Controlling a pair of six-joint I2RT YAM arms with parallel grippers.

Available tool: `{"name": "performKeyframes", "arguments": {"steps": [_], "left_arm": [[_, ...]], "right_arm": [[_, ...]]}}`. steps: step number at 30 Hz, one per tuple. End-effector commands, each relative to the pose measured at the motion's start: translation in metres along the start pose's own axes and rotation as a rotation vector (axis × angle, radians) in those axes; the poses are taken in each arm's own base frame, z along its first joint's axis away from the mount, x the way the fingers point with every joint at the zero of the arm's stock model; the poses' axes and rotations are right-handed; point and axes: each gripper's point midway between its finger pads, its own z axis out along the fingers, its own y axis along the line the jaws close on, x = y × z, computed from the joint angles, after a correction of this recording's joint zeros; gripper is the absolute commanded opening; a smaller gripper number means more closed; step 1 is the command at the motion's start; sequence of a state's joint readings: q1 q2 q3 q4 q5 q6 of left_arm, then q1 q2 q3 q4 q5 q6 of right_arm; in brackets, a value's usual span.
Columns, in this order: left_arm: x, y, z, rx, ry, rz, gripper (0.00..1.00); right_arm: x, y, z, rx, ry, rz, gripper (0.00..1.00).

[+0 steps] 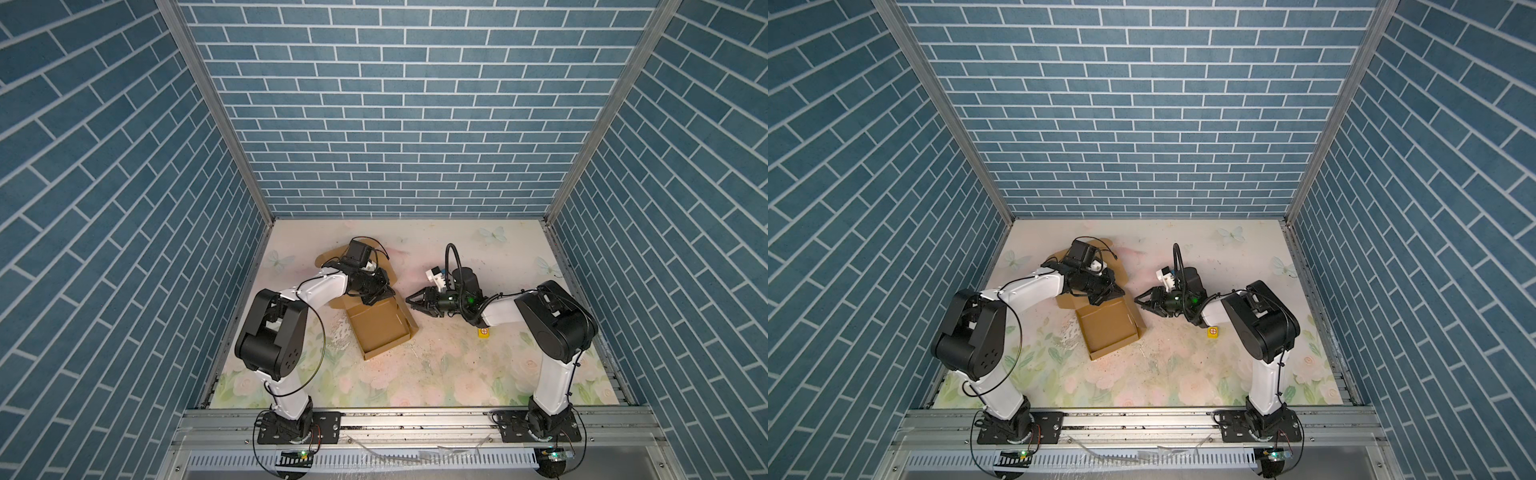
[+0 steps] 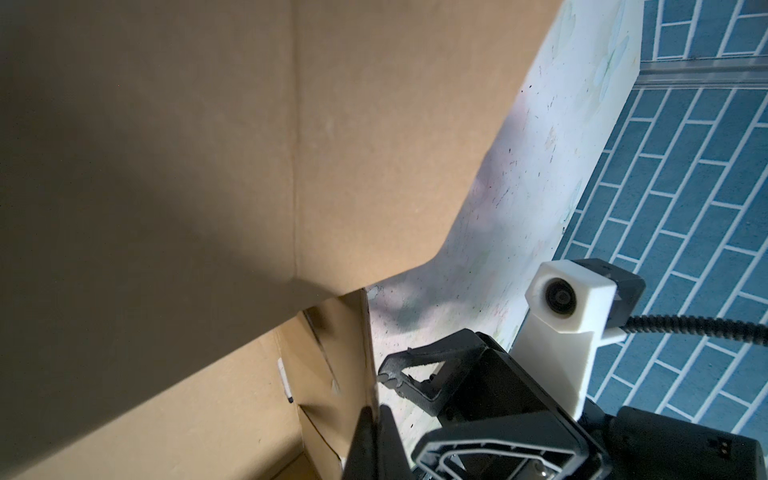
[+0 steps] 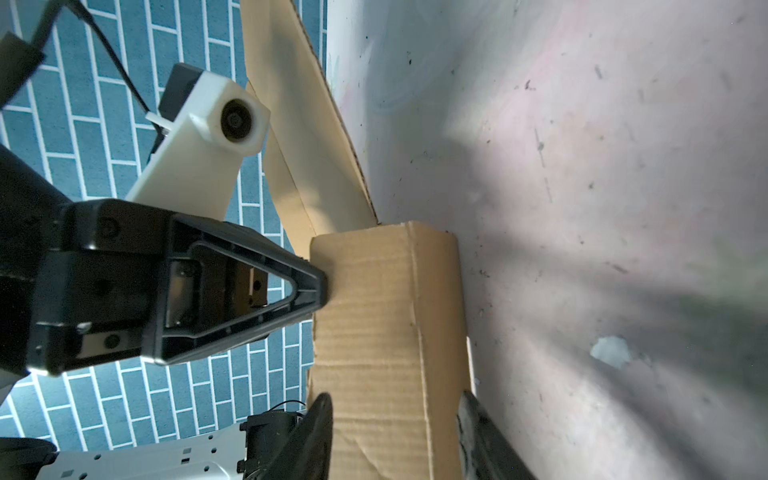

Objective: Fold the paper box

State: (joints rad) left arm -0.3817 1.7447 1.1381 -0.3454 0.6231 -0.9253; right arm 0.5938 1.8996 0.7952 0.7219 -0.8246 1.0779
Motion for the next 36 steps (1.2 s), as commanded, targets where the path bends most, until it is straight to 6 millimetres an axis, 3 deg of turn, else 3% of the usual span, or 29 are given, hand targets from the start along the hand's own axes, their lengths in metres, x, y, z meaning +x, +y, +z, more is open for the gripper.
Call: {"name": "performKeyframes", "arguments": {"steps": [1, 8, 20, 28, 36], "left_arm": [[0.0, 0.0, -0.008, 0.0, -0.019, 0.023, 0.0], [0.0, 0.0, -0.009, -0.003, -0.018, 0.017, 0.0], [0.001, -0.001, -0.011, -0.001, -0.026, 0.021, 0.03], [0.001, -0.003, -0.02, -0.004, -0.05, 0.032, 0.28], [0.0, 0.013, -0.04, -0.039, -0.074, 0.001, 0.32]], "right_arm": [[0.011, 0.007, 0.006, -0.052, 0.038, 0.02, 0.46], [0.019, -0.01, 0.009, -0.006, 0.047, 0.042, 0.47], [0.019, -0.008, 0.016, -0.026, 0.064, 0.03, 0.44], [0.019, -0.008, 0.018, -0.03, 0.064, 0.026, 0.43], [0.019, -0.01, 0.019, -0.028, 0.066, 0.027, 0.43]]}}
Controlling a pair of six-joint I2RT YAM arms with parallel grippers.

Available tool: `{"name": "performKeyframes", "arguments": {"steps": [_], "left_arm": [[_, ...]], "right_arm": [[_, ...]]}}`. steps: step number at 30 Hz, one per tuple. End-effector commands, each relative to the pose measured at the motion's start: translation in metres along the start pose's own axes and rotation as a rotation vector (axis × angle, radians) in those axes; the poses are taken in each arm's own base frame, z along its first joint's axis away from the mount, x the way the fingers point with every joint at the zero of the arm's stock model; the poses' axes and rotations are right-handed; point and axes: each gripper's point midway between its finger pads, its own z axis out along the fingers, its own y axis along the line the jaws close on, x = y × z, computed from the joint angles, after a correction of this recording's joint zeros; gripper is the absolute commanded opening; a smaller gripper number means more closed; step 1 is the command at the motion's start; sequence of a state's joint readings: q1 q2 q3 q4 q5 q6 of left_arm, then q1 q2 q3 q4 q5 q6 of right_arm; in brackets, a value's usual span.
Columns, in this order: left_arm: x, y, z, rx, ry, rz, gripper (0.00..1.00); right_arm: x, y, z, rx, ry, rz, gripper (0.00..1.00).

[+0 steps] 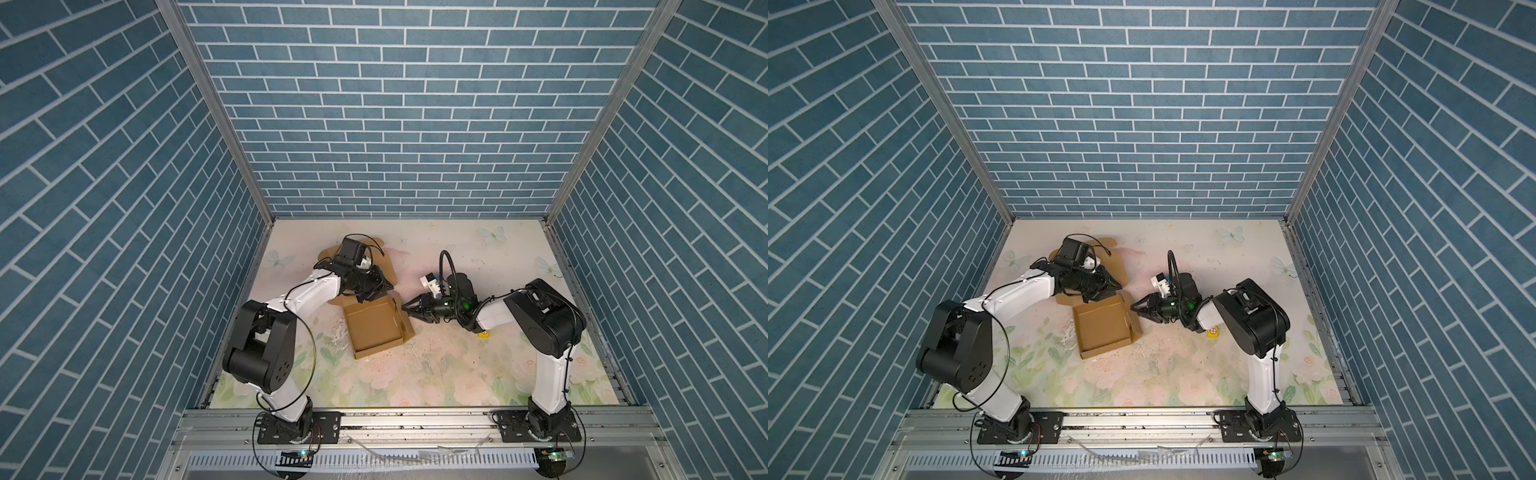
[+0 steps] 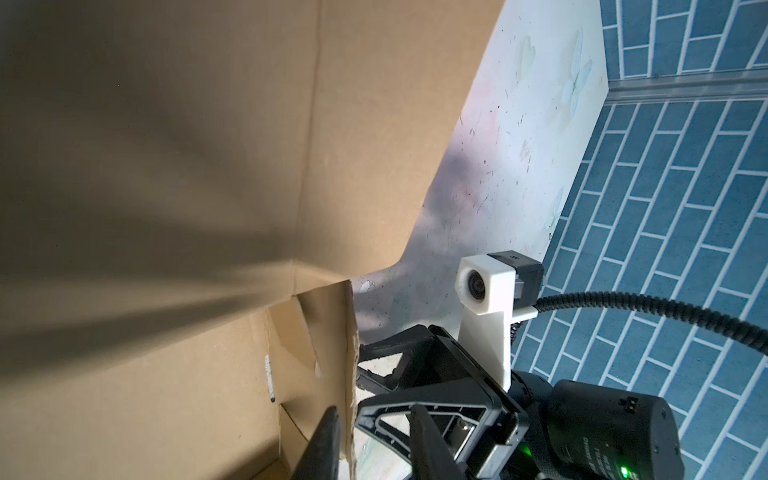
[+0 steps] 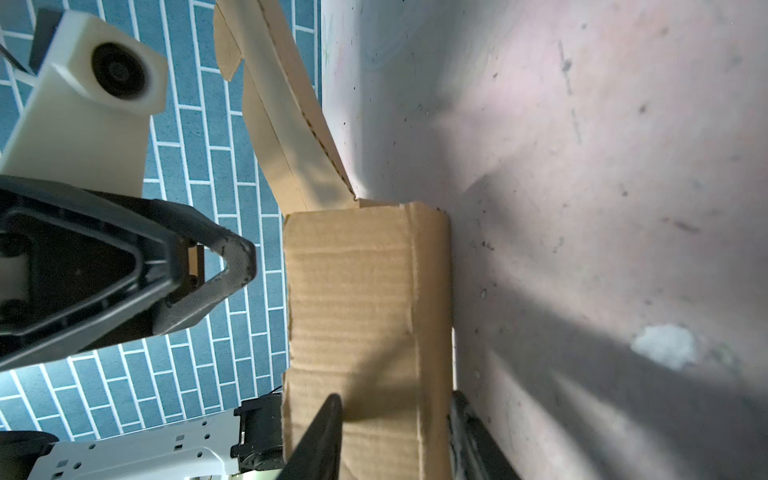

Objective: Fold the paper box

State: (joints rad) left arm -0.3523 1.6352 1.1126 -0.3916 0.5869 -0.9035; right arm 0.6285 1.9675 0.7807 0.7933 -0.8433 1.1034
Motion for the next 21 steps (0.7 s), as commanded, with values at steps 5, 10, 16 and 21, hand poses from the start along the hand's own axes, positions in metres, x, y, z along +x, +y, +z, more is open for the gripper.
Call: {"name": "performKeyframes", "arguments": {"steps": [5, 10, 16, 21], "left_arm": [[-0.005, 0.032, -0.03, -0.053, -0.051, -0.053, 0.33], [-0.038, 0.037, -0.078, -0.005, -0.205, -0.017, 0.36], [-0.093, 0.089, -0.138, 0.008, -0.43, -0.163, 0.39], [-0.107, 0.11, -0.153, 0.042, -0.518, -0.132, 0.51]], "right_arm": [[-0.002, 0.004, 0.005, -0.021, 0.013, 0.0, 0.42], [-0.001, 0.005, 0.005, -0.019, 0.014, 0.001, 0.42], [-0.002, 0.009, 0.007, -0.016, 0.019, -0.011, 0.42], [0.0, 0.009, 0.008, -0.011, 0.027, -0.01, 0.42]]}}
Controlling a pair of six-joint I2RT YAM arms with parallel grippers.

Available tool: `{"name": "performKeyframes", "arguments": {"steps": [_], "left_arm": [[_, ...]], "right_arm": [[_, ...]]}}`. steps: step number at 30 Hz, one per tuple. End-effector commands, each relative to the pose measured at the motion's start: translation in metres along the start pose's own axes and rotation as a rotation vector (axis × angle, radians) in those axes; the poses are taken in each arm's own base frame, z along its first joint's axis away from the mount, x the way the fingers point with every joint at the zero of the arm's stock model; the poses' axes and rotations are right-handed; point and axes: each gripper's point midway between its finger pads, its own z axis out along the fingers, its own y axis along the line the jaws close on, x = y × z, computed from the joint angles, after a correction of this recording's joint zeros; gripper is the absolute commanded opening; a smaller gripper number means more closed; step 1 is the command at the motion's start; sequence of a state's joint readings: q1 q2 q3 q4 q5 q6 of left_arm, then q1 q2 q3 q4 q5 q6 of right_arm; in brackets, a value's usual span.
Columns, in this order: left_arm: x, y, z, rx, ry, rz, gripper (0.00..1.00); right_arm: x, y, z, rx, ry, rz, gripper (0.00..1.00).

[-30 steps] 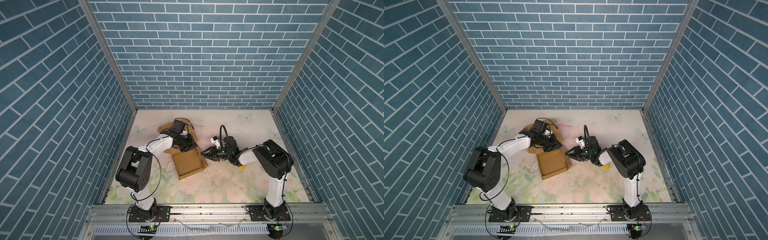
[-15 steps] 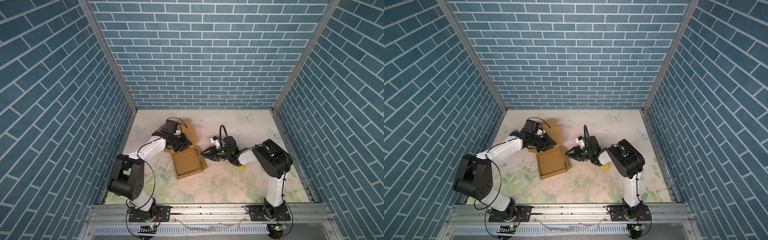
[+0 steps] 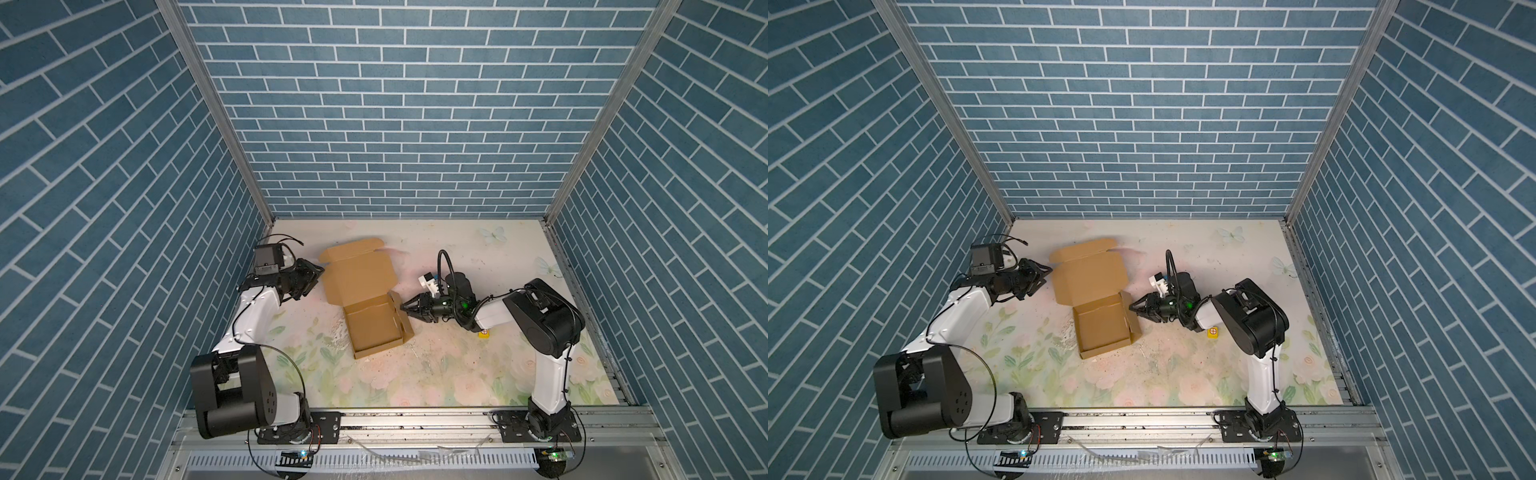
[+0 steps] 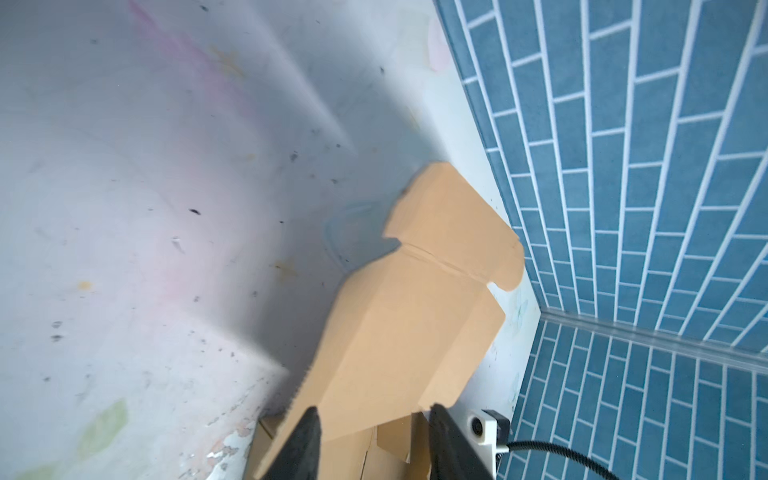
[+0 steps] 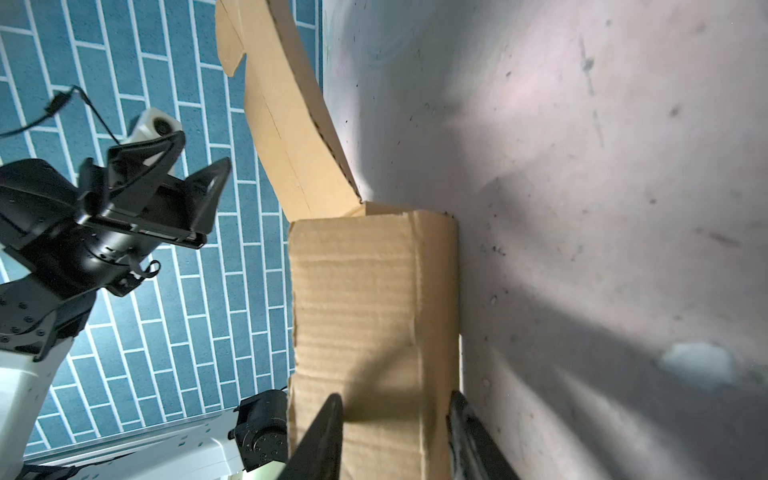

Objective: Fold the paper box

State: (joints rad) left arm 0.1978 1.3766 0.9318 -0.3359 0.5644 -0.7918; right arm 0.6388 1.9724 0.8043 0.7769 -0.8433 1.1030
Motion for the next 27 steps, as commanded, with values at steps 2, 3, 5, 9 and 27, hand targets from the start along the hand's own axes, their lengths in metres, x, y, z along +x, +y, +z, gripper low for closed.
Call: {"name": "performKeyframes", "arguments": {"steps": [2, 3, 5, 9, 27], "left_arm": [[-0.006, 0.001, 0.007, 0.085, -0.04, 0.109, 0.57], [-0.008, -0.001, 0.011, 0.111, -0.05, 0.149, 0.58], [-0.011, 0.001, 0.017, 0.134, -0.075, 0.186, 0.58], [-0.017, 0.003, 0.033, 0.158, -0.104, 0.271, 0.61], [0.017, -0.023, 0.057, 0.203, -0.004, 0.378, 0.4]], "right_arm": [[0.0, 0.004, 0.003, -0.005, 0.017, -0.005, 0.42], [0.0, 0.004, 0.003, -0.004, 0.018, -0.006, 0.42], [0.0, 0.003, 0.003, -0.001, 0.02, -0.005, 0.42], [0.0, 0.002, 0.004, 0.004, 0.021, -0.001, 0.42], [-0.006, 0.006, 0.006, 0.01, 0.01, -0.006, 0.41]]}}
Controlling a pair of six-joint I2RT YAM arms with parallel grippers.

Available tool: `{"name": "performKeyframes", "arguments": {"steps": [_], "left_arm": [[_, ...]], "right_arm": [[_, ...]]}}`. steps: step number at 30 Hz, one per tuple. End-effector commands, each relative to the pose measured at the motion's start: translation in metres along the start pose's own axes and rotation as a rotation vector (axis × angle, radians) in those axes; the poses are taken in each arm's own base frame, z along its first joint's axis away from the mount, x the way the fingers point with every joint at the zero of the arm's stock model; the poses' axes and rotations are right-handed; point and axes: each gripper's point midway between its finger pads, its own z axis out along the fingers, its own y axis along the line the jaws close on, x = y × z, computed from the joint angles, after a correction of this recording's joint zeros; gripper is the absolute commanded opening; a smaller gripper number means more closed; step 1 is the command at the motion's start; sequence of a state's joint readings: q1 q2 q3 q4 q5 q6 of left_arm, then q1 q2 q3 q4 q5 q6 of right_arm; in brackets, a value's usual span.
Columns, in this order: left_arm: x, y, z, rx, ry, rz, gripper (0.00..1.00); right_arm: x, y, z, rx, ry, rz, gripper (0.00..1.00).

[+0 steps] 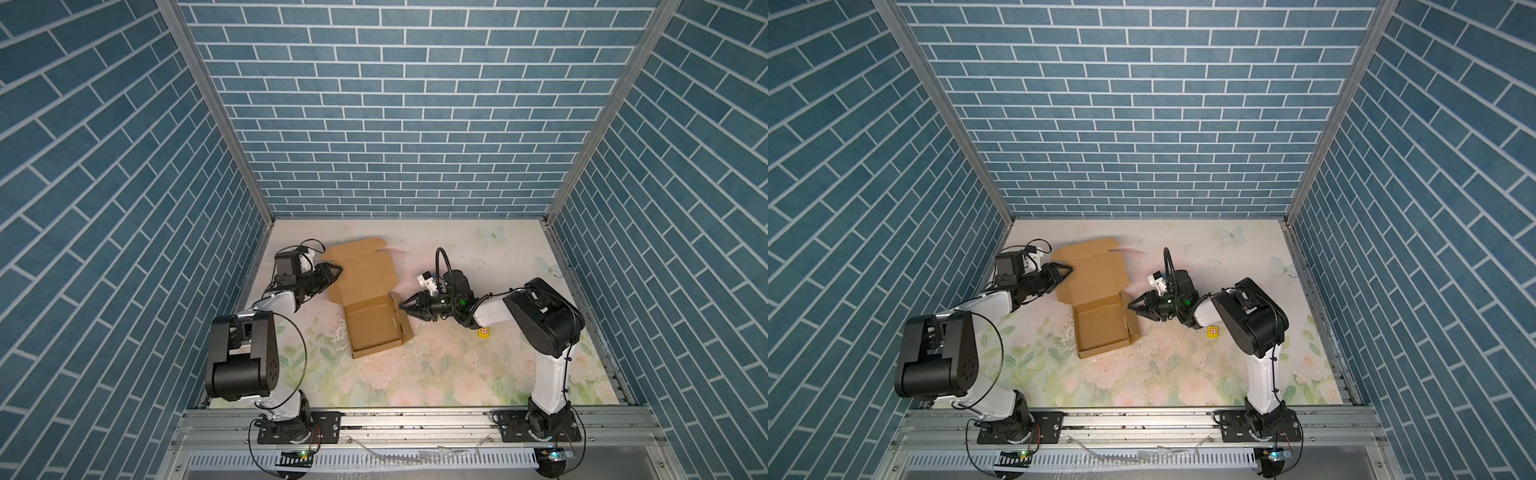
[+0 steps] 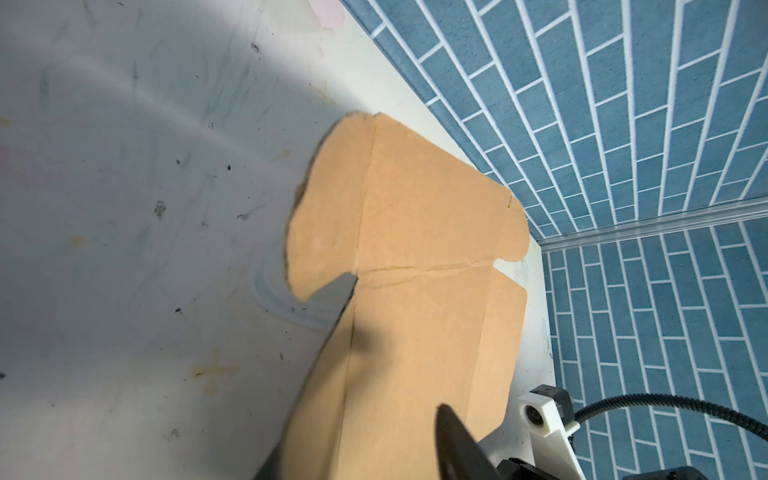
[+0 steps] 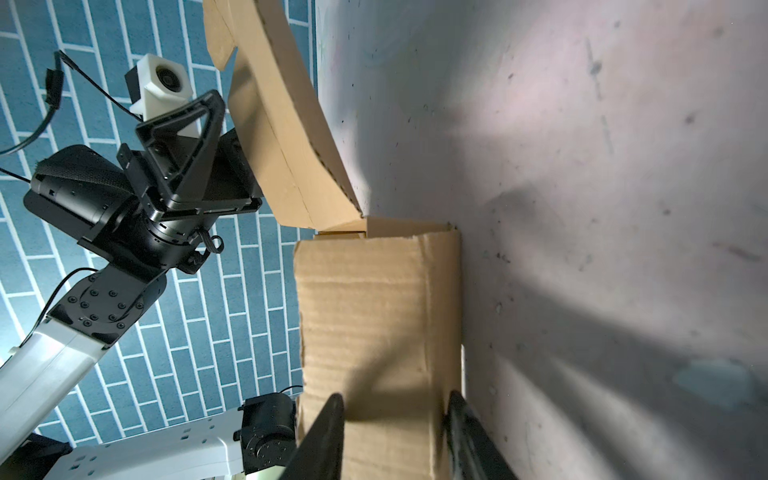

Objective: Fold the paper box

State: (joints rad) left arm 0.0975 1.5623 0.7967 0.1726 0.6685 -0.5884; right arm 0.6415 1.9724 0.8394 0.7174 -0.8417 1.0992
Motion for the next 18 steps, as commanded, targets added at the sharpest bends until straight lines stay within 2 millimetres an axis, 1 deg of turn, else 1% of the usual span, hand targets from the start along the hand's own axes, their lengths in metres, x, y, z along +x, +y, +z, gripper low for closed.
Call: {"name": "performKeyframes", "arguments": {"steps": [1, 3, 7, 13, 16, 18], "left_arm": [[-0.003, -0.004, -0.01, -0.035, -0.023, 0.002, 0.38], [-0.002, -0.003, -0.012, -0.05, -0.036, -0.026, 0.34], [-0.006, -0.014, -0.017, -0.014, -0.046, -0.018, 0.27], [-0.01, -0.03, -0.017, 0.037, -0.06, -0.013, 0.14], [-0.012, -0.032, -0.017, 0.04, -0.067, -0.008, 0.07], [-0.015, -0.032, -0.016, 0.044, -0.079, -0.007, 0.04]], "right_arm": [[-0.003, 0.004, 0.003, -0.004, 0.0, -0.02, 0.41], [-0.004, 0.002, 0.004, 0.0, 0.001, -0.011, 0.4], [-0.006, 0.006, 0.004, -0.004, -0.011, -0.01, 0.39], [-0.008, 0.007, 0.002, 0.01, -0.019, -0.009, 0.38], [-0.008, 0.008, 0.0, 0.014, -0.028, -0.011, 0.37], [-0.007, 0.007, -0.001, 0.018, -0.029, -0.008, 0.37]]}}
